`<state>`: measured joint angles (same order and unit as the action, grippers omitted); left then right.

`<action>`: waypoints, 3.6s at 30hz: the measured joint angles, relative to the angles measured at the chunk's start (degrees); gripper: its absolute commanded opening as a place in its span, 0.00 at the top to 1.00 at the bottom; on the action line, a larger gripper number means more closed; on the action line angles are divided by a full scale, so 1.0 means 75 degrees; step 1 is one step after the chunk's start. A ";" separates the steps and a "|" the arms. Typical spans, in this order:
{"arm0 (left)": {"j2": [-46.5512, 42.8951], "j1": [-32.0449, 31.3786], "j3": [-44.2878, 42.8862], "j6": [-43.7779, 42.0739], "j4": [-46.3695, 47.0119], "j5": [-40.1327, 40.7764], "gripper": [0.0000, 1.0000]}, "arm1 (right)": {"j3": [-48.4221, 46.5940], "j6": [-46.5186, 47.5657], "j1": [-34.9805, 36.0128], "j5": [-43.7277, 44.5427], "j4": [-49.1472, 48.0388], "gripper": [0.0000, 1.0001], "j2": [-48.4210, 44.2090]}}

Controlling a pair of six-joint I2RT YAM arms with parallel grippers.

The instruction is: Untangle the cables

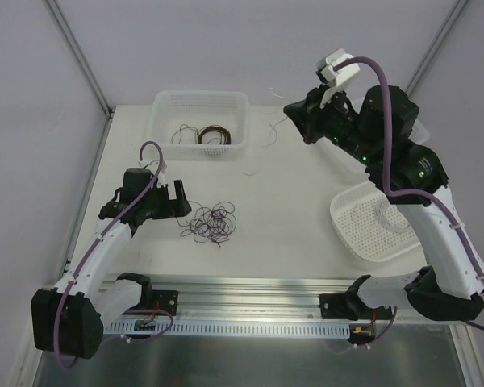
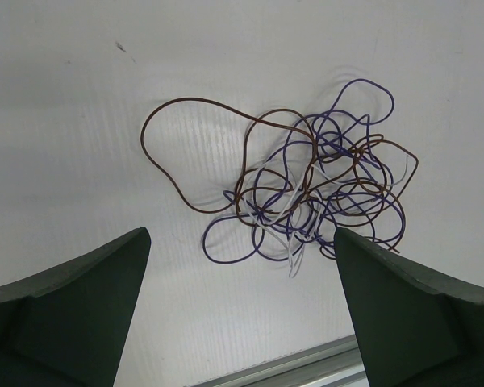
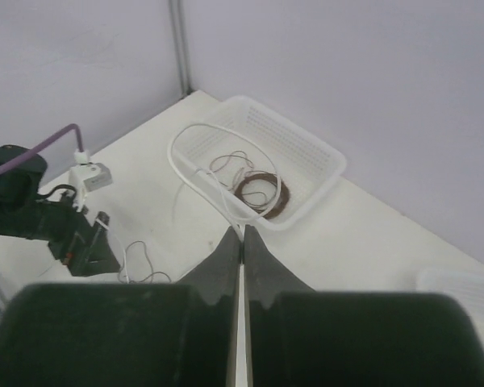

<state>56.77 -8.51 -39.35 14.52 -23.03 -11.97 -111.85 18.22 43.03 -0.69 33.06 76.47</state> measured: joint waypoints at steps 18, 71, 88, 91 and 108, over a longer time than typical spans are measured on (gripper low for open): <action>-0.0020 0.0000 0.0000 0.0000 0.0000 -0.0079 0.01 | 0.5112 -0.1571 -0.5426 0.1483 0.0889 0.99 -0.2771; 0.0947 0.0000 0.0000 0.0006 0.0041 -0.1585 0.12 | 0.7545 -0.3500 -0.0029 -0.1311 -0.2804 0.33 0.0452; 0.1212 0.0000 0.0000 0.0017 0.0067 -0.1754 0.21 | 0.7458 -0.4147 0.0711 -0.1518 -0.5231 0.69 0.3206; 0.1256 0.0000 0.0000 0.0020 0.0070 -0.1751 0.20 | 0.7458 -0.4164 0.0711 -0.1518 -0.5403 0.76 0.3334; 0.1285 0.0000 0.0000 0.0076 0.0102 -0.1757 0.20 | 0.7172 -0.3287 0.0711 -0.0761 -0.3418 0.99 0.1603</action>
<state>66.41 -8.51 -39.35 15.09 -22.26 -25.15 -58.06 -6.44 48.36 -6.39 7.42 88.49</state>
